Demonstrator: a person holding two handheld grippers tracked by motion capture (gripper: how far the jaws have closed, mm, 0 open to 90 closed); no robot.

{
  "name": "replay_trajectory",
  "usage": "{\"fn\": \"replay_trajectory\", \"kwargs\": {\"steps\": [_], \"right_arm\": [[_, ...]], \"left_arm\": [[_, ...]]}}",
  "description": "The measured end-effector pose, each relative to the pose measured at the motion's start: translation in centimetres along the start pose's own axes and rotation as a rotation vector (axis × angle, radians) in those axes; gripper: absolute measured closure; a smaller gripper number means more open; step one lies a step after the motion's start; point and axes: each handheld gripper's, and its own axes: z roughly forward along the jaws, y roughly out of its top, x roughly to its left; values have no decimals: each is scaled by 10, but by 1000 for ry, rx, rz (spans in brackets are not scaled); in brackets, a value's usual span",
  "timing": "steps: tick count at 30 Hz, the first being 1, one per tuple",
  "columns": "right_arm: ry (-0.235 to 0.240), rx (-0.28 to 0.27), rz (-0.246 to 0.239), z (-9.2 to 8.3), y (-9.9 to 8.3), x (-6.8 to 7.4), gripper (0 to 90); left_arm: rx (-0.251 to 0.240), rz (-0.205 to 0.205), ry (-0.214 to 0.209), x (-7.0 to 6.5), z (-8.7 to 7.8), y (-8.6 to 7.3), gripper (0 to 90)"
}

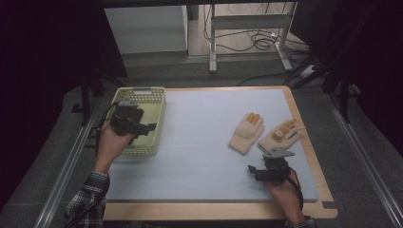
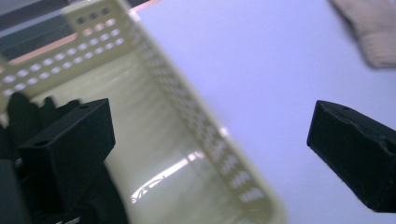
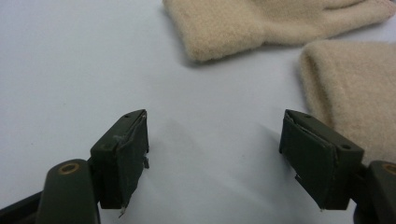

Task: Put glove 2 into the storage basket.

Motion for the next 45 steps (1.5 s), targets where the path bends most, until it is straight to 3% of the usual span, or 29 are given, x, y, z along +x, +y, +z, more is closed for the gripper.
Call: {"fn": "replay_trajectory", "kwargs": {"steps": [6, 13, 19, 20, 31, 37, 40, 41, 44, 45], "right_arm": [[1, 2, -1, 0, 0, 0, 235], [0, 0, -4, 0, 0, 0, 235], [0, 3, 0, 0, 0, 0, 235], [0, 3, 1, 0, 0, 0, 235], [0, 3, 0, 0, 0, 0, 235], [-1, 3, 0, 0, 0, 0, 235], [0, 3, 0, 0, 0, 0, 234], [-1, 3, 0, 0, 0, 0, 234], [0, 2, 1, 0, 0, 0, 234], [0, 3, 1, 0, 0, 0, 234]], "left_arm": [[-42, 66, -52, -34, 1, -3, 14], [-81, 115, -114, -70, 9, -15, 11], [-66, 156, -135, -94, 21, -36, 8], [-57, 153, -147, -101, 28, -45, 8], [-12, 142, -144, -114, 51, -83, 0], [39, 140, -98, -115, 63, -104, 0], [75, 160, -46, -115, 68, -111, 0], [68, 151, -57, -114, 68, -112, 0], [73, 69, -118, -105, 72, -114, 0], [70, 64, -122, -104, 72, -114, 0]]}}
